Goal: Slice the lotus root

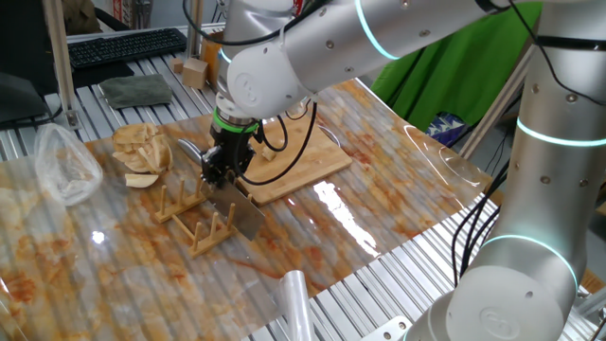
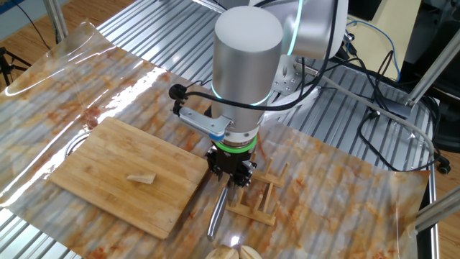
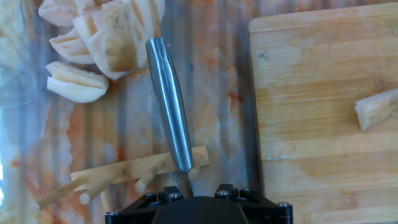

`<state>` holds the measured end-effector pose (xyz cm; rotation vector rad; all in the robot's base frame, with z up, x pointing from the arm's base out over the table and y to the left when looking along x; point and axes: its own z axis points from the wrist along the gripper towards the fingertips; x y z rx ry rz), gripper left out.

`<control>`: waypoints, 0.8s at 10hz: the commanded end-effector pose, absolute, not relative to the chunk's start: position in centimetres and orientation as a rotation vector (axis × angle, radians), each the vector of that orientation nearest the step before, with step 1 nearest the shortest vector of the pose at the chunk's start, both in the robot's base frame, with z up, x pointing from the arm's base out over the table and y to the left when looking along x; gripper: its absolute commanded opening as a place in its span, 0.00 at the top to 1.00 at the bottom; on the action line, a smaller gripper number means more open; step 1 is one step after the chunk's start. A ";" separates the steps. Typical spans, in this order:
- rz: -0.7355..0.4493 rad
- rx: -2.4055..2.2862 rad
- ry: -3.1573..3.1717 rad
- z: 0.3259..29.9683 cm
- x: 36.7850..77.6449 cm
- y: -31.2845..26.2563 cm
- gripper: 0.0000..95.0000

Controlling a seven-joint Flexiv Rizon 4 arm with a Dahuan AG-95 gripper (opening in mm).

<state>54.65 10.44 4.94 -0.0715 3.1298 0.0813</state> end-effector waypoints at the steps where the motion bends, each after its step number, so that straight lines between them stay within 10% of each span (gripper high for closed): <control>1: 0.082 -0.088 3.129 4.7 54.6 10.5 0.60; 8: 0.085 -0.097 3.128 3.8 54.5 10.8 0.60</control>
